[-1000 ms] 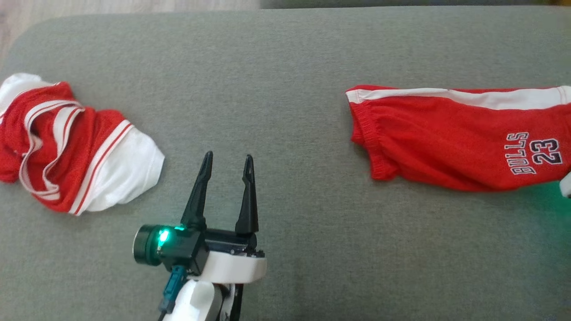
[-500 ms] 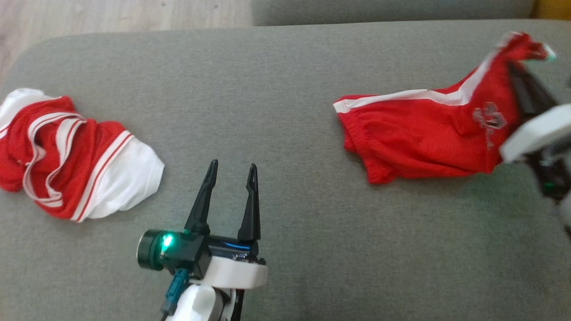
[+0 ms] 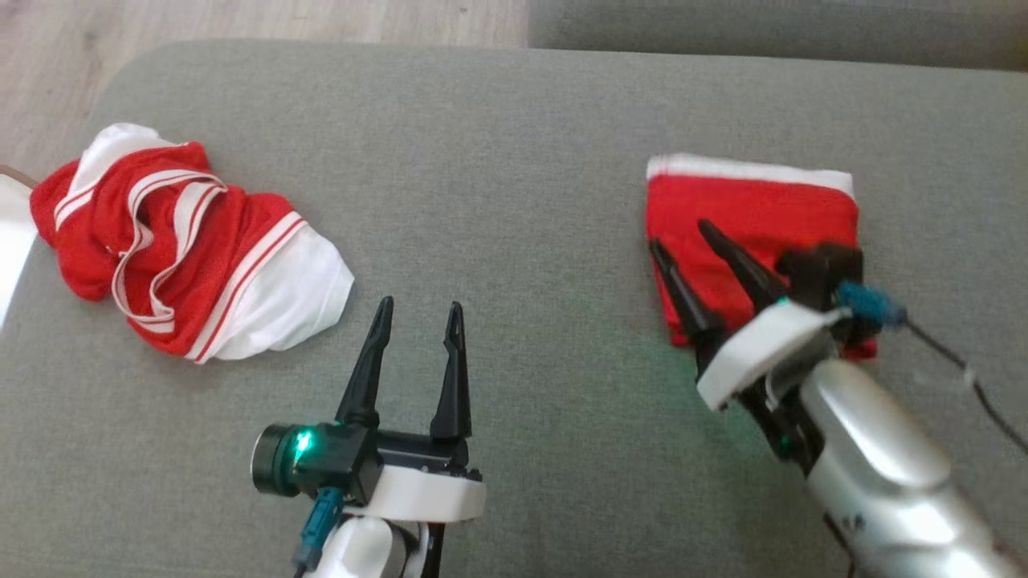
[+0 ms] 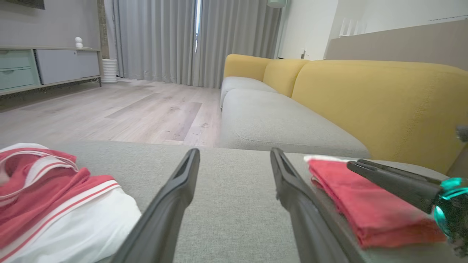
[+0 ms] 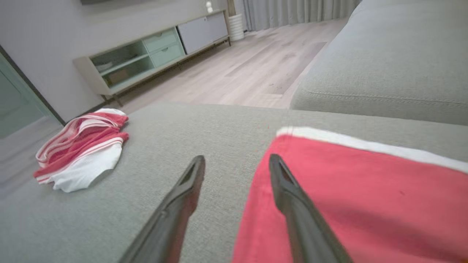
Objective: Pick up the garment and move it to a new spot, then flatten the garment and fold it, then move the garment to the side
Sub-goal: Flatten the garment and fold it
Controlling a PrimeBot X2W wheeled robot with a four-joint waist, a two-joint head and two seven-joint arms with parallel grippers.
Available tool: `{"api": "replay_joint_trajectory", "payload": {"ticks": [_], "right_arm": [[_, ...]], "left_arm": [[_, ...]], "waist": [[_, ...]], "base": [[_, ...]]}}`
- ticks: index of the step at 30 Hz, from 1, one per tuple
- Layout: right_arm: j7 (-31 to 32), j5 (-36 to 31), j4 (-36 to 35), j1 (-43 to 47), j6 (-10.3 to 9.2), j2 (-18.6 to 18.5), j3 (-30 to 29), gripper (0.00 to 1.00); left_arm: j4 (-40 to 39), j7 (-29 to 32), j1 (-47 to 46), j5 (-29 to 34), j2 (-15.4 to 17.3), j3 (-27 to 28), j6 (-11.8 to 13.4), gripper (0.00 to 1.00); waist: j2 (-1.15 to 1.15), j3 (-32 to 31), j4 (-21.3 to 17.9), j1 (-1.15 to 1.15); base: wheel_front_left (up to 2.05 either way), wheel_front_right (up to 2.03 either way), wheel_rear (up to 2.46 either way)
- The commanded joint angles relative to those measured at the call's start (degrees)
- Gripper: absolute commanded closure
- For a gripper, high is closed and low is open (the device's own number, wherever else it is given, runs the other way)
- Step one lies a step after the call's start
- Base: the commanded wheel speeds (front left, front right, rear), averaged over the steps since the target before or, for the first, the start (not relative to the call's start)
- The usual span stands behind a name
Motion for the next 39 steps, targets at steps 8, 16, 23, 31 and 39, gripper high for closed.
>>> {"api": "replay_joint_trajectory", "payload": {"ticks": [8, 16, 23, 31, 39], "right_arm": [[-5.98, -7.52, -12.79, 11.28, 0.37, -0.5, -13.05, 0.0], [-6.5, -16.42, -22.24, 24.61, 0.37, -0.23, -24.09, 0.0], [-6.51, -18.24, -22.48, 31.42, 0.37, 1.82, -26.76, 0.0], [-6.52, -18.11, -21.88, 32.1, 0.37, 2.26, -26.85, 0.0], [-6.52, -17.62, -21.39, 32.41, 0.37, 2.52, -27.19, 0.0]], "left_arm": [[-4.34, -0.29, 2.96, 1.91, 0.15, 5.29, 1.05, 0.0], [-8.55, -0.29, 10.39, 4.72, 0.15, 10.02, 2.01, 0.0], [-9.26, -0.29, 15.32, 6.62, 0.15, 11.69, 2.58, 0.0], [-8.68, -0.29, 16.01, 7.52, 0.15, 12.5, 1.84, 0.0], [-8.12, -0.29, 15.97, 7.61, 0.15, 12.62, 1.26, 0.0]], "waist": [[0.0, -3.93, -2.68, 0.0], [0.0, -9.43, -7.15, 0.0], [0.0, -10.57, -8.84, 0.0], [0.0, -10.79, -9.09, 0.0], [0.0, -11.15, -8.86, 0.0]], "base": [[0.0, 0.0, 0.0], [0.0, 0.0, 0.0], [0.0, 0.0, 0.0], [0.0, 0.0, 0.0], [0.0, 0.0, 0.0]]}}
